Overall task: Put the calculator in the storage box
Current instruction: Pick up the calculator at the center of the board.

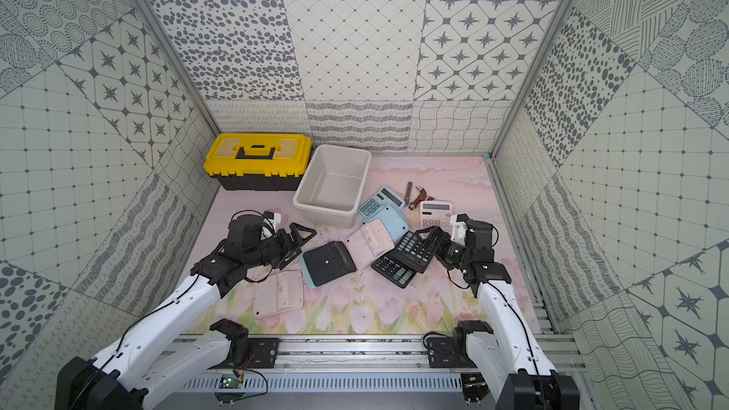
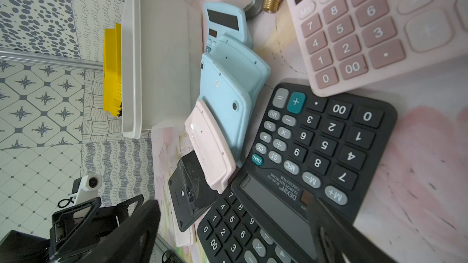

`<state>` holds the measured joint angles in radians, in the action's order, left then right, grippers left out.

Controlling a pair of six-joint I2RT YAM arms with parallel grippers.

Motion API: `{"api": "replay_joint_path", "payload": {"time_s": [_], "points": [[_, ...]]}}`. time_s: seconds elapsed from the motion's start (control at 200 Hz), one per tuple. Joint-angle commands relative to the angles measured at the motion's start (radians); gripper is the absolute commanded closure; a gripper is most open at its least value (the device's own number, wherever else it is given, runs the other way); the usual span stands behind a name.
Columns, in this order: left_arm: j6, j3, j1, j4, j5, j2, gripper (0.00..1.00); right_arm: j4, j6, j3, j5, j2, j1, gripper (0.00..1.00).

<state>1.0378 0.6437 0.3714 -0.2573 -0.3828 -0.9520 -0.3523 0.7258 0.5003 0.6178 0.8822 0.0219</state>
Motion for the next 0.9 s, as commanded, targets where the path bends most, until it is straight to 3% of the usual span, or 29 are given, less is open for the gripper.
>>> {"api": "replay_joint_path", "payload": {"time_s": [0.0,0.185,0.42,0.615,0.895], "points": [[0.194,0.025,0.17,-0.023,-0.002,-0.067,0.0,-0.006,-0.008,-0.017,0.023,0.005,0.0,0.04],[0.313,0.056,0.351,0.097,0.054,-0.207,0.07,-0.021,-0.014,-0.02,0.005,0.017,0.0,0.04],[0.442,0.131,0.494,0.267,0.083,-0.427,0.18,-0.031,-0.019,-0.032,0.005,0.013,0.0,0.03],[0.512,0.209,0.558,0.349,0.043,-0.583,0.23,-0.036,-0.018,-0.039,0.006,0.009,0.0,0.03],[0.586,0.257,0.574,0.407,0.02,-0.725,0.37,-0.048,-0.032,-0.04,0.017,0.01,-0.001,0.03]]}}
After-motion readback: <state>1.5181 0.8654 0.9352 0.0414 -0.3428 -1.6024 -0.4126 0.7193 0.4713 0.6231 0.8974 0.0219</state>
